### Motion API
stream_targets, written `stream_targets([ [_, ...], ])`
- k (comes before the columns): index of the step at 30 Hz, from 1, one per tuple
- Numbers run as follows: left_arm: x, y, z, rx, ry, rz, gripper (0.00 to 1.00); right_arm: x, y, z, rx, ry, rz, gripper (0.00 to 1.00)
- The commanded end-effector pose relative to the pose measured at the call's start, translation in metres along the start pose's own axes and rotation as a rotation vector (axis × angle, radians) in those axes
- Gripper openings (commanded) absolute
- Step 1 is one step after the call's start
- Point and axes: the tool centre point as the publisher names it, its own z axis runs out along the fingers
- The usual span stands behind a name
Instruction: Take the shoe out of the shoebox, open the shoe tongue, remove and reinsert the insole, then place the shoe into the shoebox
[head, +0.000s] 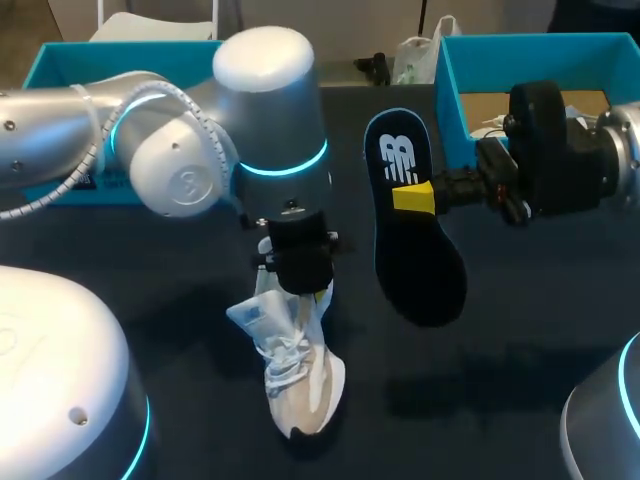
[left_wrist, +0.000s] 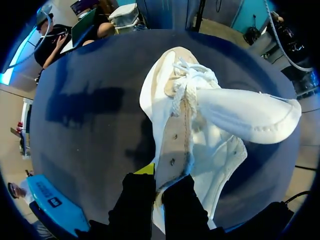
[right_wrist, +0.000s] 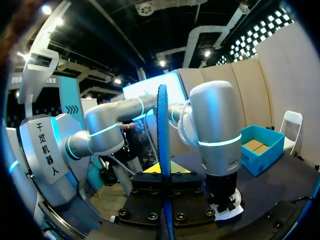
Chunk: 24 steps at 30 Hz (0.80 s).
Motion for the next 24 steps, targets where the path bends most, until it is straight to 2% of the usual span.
stream_targets([
  [1, -0.015, 0.003, 0.016, 0.005, 0.01, 0.008, 0.0, 0.0, 0.0, 0.002, 0.001, -0.001, 0.001, 0.0],
  [15, -0.044, 0.008, 0.045, 0.007, 0.021, 0.036, 0.0, 0.0, 0.0, 0.002, 0.001, -0.001, 0.001, 0.0],
  [16, -0.045, 0.008, 0.045, 0.016, 0.017, 0.039, 0.09, 0.0, 0.0, 0.002, 0.001, -0.001, 0.001, 0.0],
  [17, -0.047, 0.009, 0.046, 0.016, 0.014, 0.039, 0.31, 0.0, 0.0, 0.002, 0.001, -0.001, 0.001, 0.0],
  [18, -0.048, 0.01, 0.046, 0.015, 0.009, 0.036, 0.42, 0.0, 0.0, 0.002, 0.001, -0.001, 0.001, 0.0],
  [19, -0.049, 0.01, 0.045, 0.014, 0.005, 0.032, 0.48, 0.0, 0.0, 0.002, 0.001, -0.001, 0.001, 0.0],
  [20, -0.051, 0.012, 0.043, 0.027, -0.005, 0.03, 0.95, 0.0, 0.0, 0.002, 0.001, -0.001, 0.001, 0.0],
  [21, -0.051, 0.013, 0.041, 0.029, -0.009, 0.025, 1.0, 0.0, 0.0, 0.002, 0.001, -0.001, 0.001, 0.0],
  [24, -0.047, 0.017, 0.027, 0.03, -0.062, 0.021, 1.0, 0.0, 0.0, 0.002, 0.001, -0.001, 0.001, 0.0],
])
